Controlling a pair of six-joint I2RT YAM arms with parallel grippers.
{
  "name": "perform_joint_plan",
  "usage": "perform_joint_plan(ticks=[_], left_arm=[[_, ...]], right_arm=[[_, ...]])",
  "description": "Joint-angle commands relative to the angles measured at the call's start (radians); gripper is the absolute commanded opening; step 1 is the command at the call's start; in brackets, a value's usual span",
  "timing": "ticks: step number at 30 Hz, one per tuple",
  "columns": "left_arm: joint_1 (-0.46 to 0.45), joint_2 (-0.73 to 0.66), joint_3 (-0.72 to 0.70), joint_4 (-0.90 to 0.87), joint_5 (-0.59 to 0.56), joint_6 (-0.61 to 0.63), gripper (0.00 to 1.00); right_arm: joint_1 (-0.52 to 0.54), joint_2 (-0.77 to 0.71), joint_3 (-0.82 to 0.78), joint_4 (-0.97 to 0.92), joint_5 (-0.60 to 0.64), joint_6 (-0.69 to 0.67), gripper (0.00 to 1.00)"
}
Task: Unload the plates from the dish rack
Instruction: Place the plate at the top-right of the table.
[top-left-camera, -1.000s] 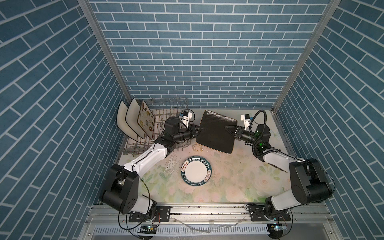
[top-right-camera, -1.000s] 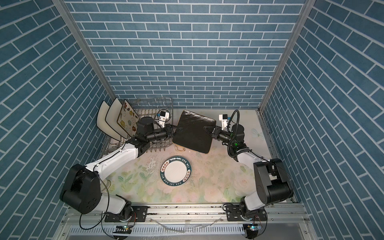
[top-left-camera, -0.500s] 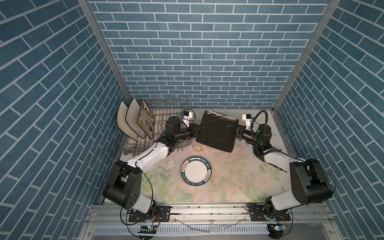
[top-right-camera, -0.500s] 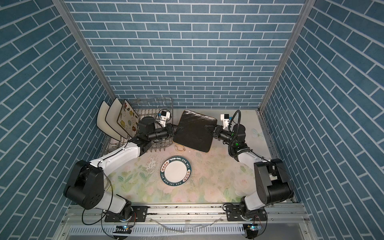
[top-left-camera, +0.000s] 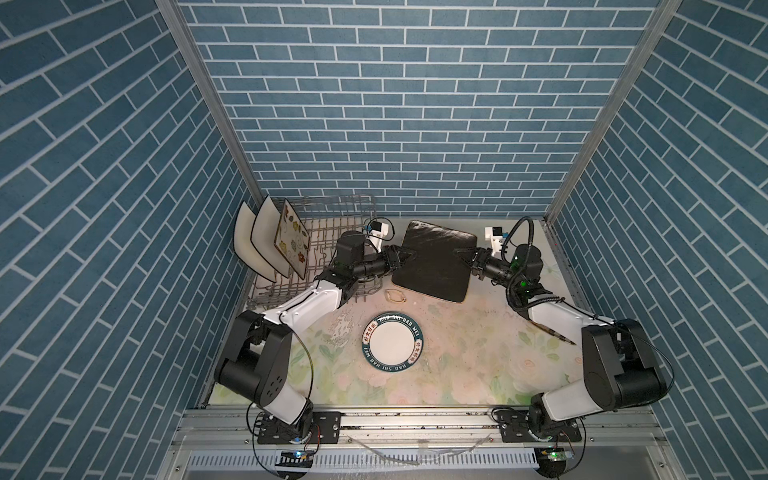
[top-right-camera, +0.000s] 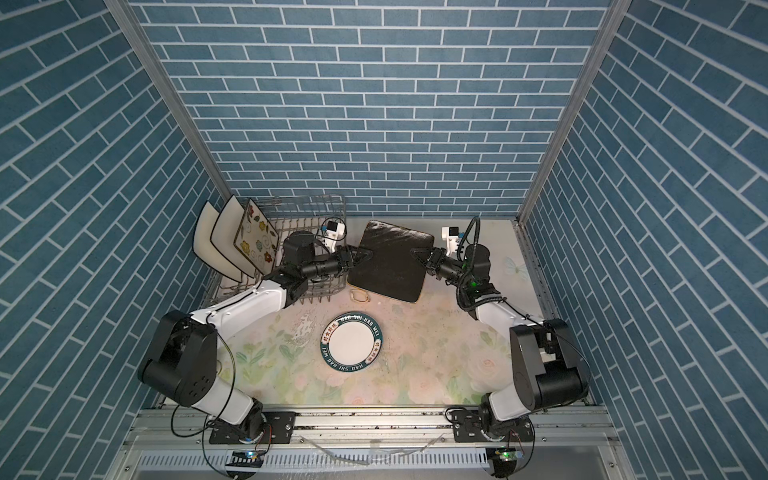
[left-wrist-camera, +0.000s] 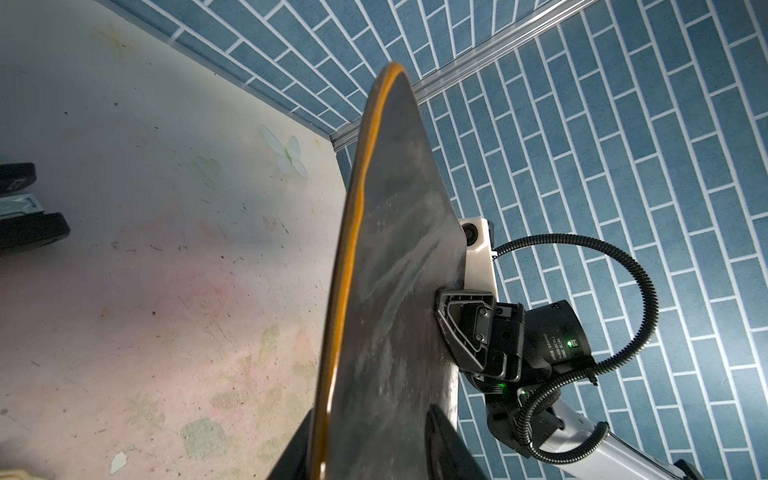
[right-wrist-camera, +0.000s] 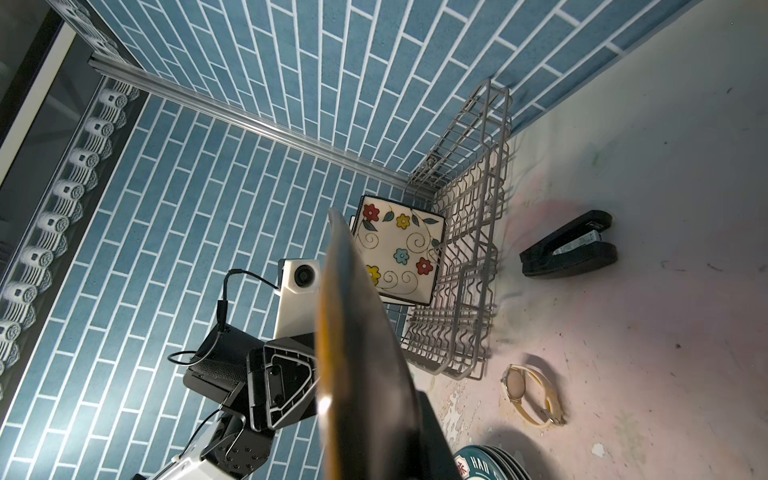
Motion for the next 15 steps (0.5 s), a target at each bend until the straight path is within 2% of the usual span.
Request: perform_joint_plan(ticks=[1,6,15], left_arm=[[-0.005,-0.015,0.090,0.104,0.066,0.017,0.46],[0.073,-0.046,0.139,-0.034,0.124,0.106,0.49],[0.267,-0.194,0.214,-0.477,0.157,0.425,0.51]], right_arm=[[-0.005,-0.033,0.062,-0.061,0.019,-0.098,0.00],[-0.081,-0.064,0.123,-0.306,-0.001,-0.210,0.00],[-0.227,-0.012,0.312,-0.759,-0.124,-0.477,0.00]])
